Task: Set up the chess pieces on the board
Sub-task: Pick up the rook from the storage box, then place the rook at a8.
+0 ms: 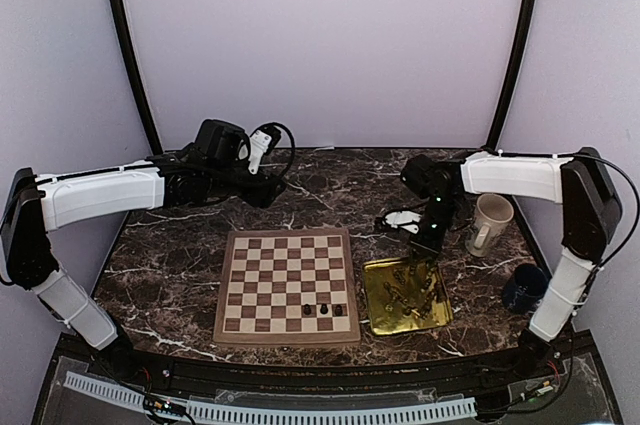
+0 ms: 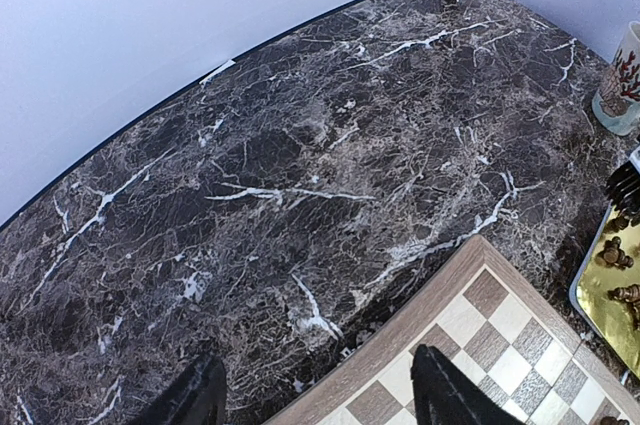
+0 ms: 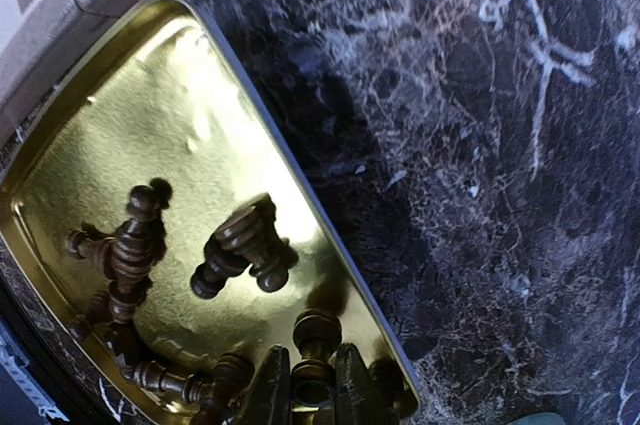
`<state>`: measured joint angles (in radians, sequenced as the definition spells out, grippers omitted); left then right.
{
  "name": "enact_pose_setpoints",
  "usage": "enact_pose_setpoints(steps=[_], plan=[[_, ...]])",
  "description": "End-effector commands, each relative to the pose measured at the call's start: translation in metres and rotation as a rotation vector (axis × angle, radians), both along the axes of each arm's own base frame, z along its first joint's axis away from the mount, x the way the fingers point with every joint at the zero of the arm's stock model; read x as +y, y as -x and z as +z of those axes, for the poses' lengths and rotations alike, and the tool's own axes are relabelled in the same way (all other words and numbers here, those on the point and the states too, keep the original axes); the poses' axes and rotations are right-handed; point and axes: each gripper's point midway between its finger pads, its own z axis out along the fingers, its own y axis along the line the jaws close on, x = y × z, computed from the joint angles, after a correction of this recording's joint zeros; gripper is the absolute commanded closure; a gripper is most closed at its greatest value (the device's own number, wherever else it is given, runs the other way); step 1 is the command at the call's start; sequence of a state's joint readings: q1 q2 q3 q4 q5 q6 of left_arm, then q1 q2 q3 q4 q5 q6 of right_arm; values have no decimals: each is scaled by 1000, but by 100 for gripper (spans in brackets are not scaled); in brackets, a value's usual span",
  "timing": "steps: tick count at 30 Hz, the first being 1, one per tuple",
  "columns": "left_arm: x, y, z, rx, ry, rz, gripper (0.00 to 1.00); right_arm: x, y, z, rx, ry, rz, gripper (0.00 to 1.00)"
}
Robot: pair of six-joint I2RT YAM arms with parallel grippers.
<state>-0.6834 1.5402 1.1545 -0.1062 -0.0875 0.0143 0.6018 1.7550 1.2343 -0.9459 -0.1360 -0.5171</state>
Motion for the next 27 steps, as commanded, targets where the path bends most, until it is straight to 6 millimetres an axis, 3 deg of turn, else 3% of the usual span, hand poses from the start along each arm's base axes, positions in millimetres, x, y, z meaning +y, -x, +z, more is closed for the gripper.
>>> enact_pose_setpoints(steps=[1,8,14,23,27], plan=[[1,0,4,0,7,0,34,20,2,37,-46,-66,47,88],[1,-1,5,-3,4,3,34,28,7,31,-19,-63,81,88],[1,-1,3,0,1,4,34,49,17,49,-45,-110,156,87],[3,-3,3,-6,-6,16,34,110,73,76,-54,-192,403,87],[3,-3,3,-7,-7,14,34,131,102,78,-34,-207,503,87]])
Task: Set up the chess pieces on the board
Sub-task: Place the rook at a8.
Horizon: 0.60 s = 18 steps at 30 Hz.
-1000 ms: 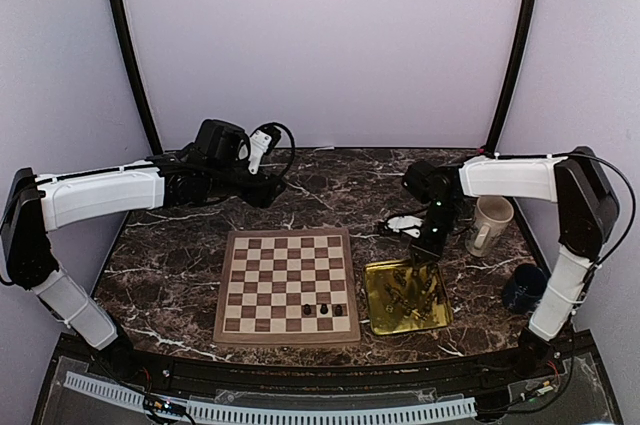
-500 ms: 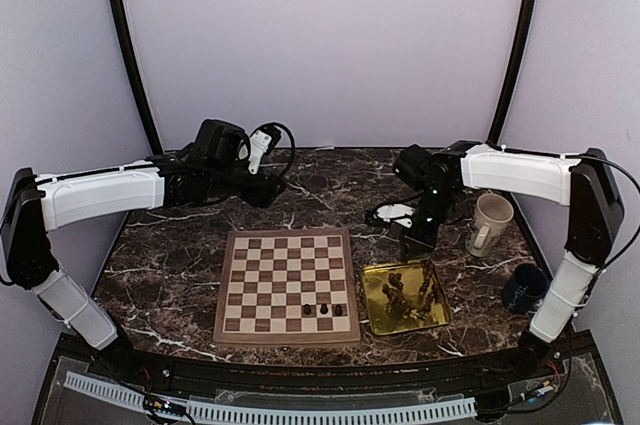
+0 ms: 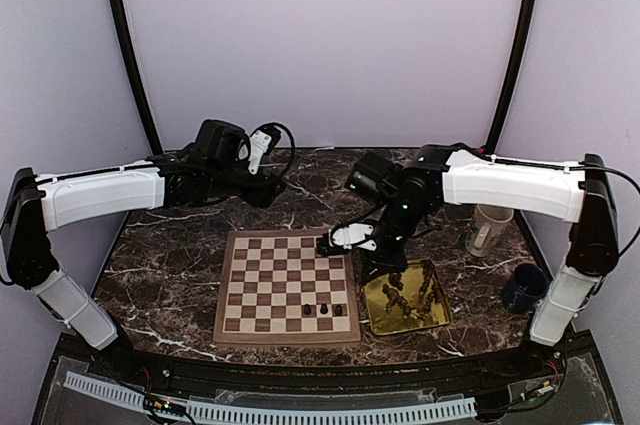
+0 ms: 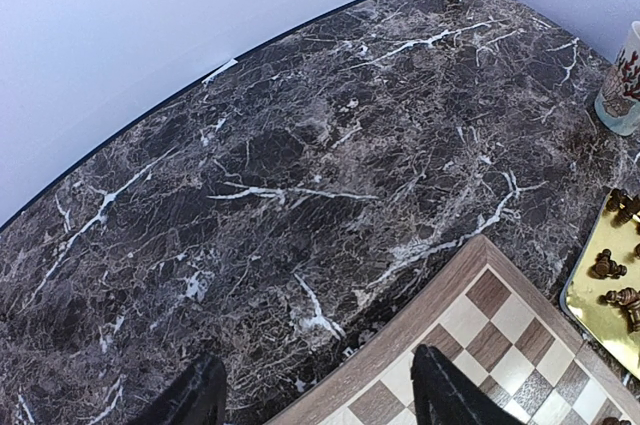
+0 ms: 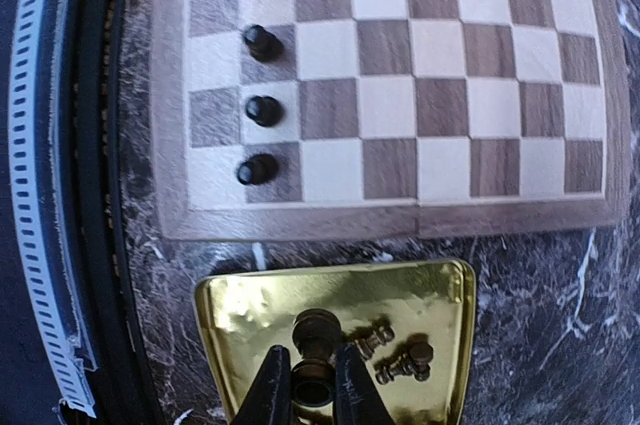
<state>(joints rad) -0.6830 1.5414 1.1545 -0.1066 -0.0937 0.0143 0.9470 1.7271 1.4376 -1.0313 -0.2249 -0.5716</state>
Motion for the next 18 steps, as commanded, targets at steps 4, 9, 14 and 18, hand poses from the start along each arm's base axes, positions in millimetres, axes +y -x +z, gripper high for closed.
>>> enact_pose_setpoints(steps=[4,9,14,18], plan=[[3,-2,4,-7,-6,11,34,32,51,6,27,-14,182,87],[2,-2,3,-5,-3,7,34,45,82,-9,40,15,274,87],[2,-1,5,-6,-2,5,34,61,99,-26,22,56,322,87],[3,-1,7,-11,-1,6,34,67,90,-32,-7,77,316,87]])
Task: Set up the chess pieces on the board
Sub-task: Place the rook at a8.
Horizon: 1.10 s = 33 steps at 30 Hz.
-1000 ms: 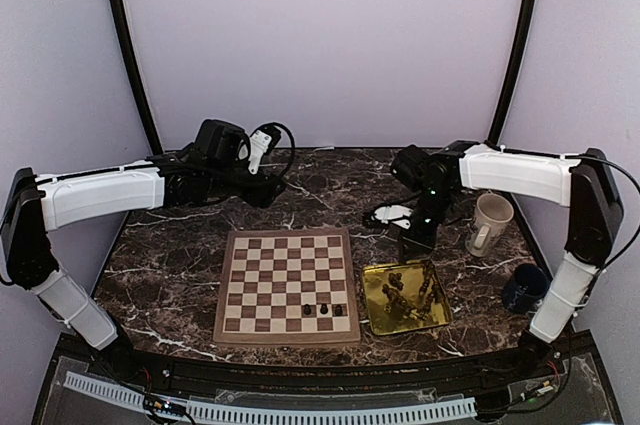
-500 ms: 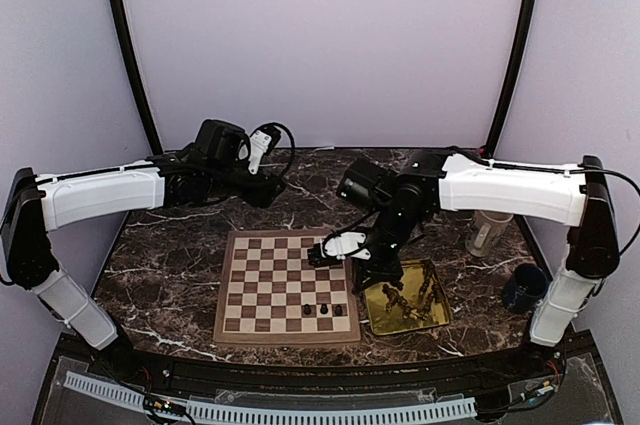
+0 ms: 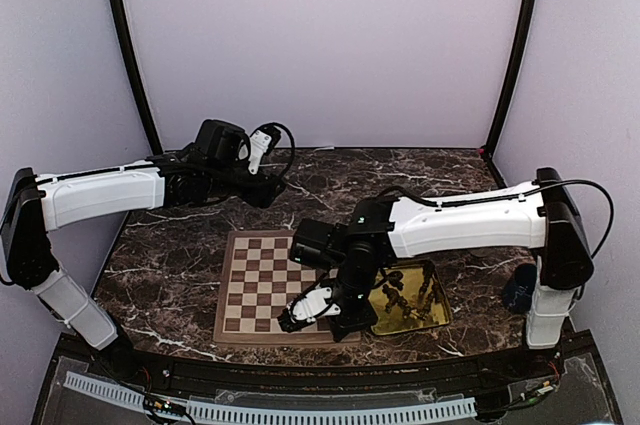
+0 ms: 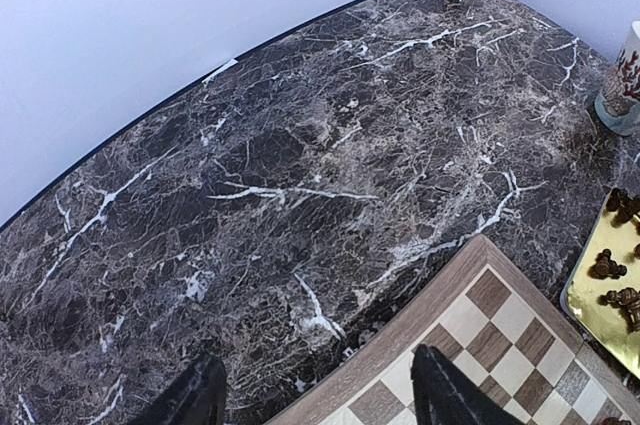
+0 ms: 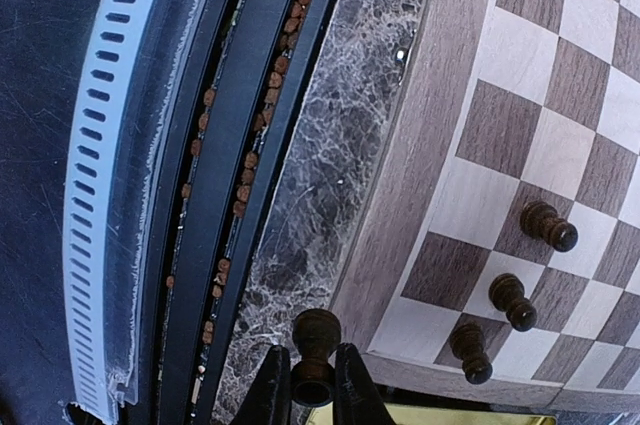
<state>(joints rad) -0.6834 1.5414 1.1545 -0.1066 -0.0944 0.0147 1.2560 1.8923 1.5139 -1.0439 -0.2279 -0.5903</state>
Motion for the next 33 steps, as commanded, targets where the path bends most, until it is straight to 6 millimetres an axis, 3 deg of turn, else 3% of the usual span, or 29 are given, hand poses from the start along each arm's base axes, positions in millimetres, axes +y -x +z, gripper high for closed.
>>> enact_pose_setpoints(steps=[1,20,33], plan=[[3,-1,7,-11,0,6,34,13,-13,2,-54,-8,-12,87],[3,1,11,-15,8,1,34,6,-34,-25,-165,67,-47,87],[3,1,12,-18,8,0,34,-1,-32,-35,-156,95,-42,86]])
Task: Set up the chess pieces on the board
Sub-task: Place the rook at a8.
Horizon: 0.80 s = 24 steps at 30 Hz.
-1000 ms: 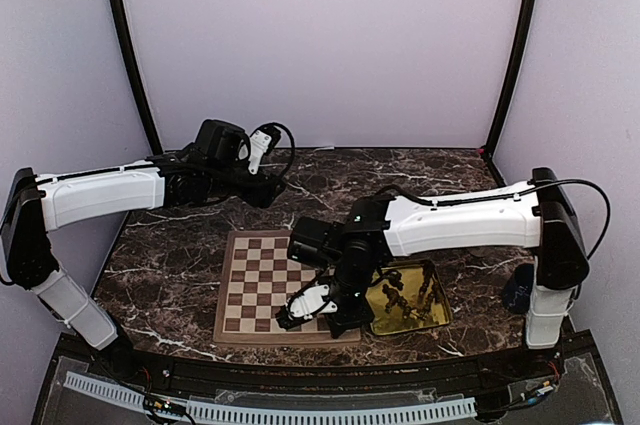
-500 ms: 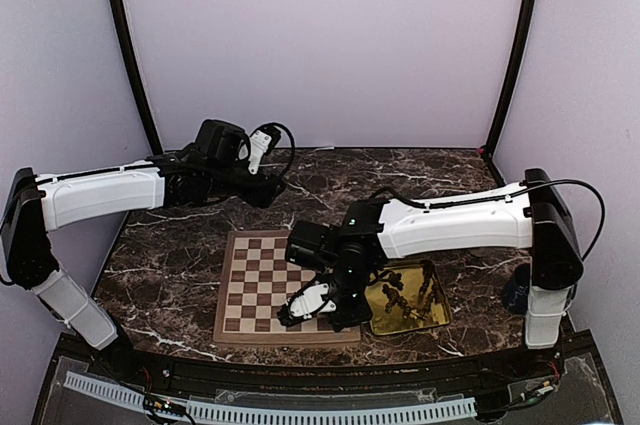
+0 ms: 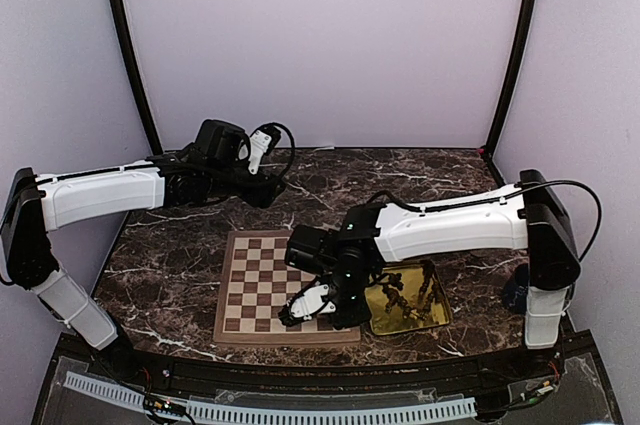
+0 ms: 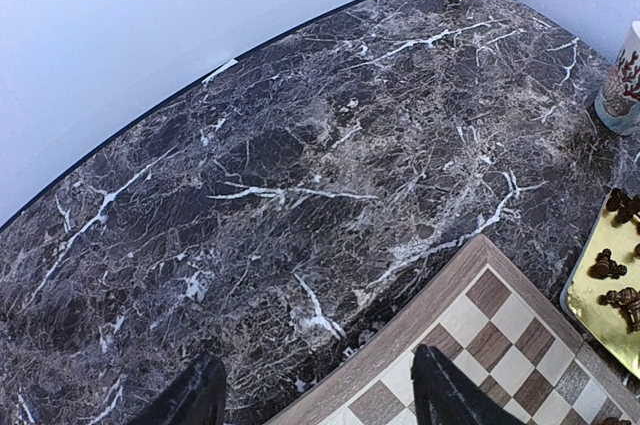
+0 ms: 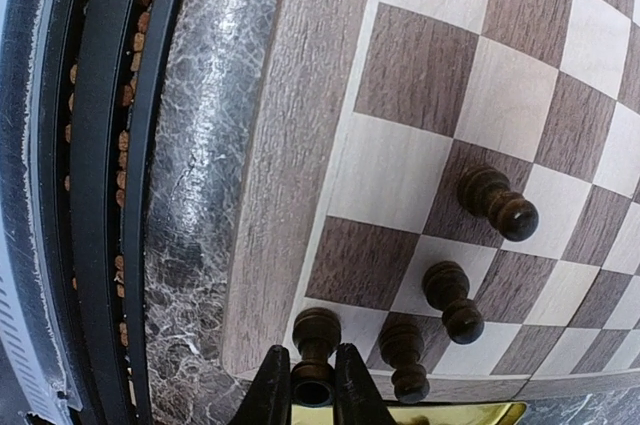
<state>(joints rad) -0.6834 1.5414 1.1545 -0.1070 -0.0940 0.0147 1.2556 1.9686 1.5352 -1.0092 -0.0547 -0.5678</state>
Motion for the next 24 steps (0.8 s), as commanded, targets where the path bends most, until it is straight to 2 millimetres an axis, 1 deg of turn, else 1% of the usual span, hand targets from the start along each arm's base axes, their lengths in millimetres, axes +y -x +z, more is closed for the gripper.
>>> enact_pose_setpoints(steps=[1,7,14,21,24], plan=[[3,1,12,-18,9,0,34,-3,0,-9,-2,20,-4,86],[3,1,12,-16,9,-2,34,-4,-3,-9,-16,22,-8,85],[3,1,12,-17,10,-3,34,-3,-6,-9,-33,18,-13,76],[3,1,12,-17,11,-3,34,-1,-6,0,-39,-2,-12,73],[3,1,12,-16,9,-2,34,-1,-9,7,-54,-15,-15,72]])
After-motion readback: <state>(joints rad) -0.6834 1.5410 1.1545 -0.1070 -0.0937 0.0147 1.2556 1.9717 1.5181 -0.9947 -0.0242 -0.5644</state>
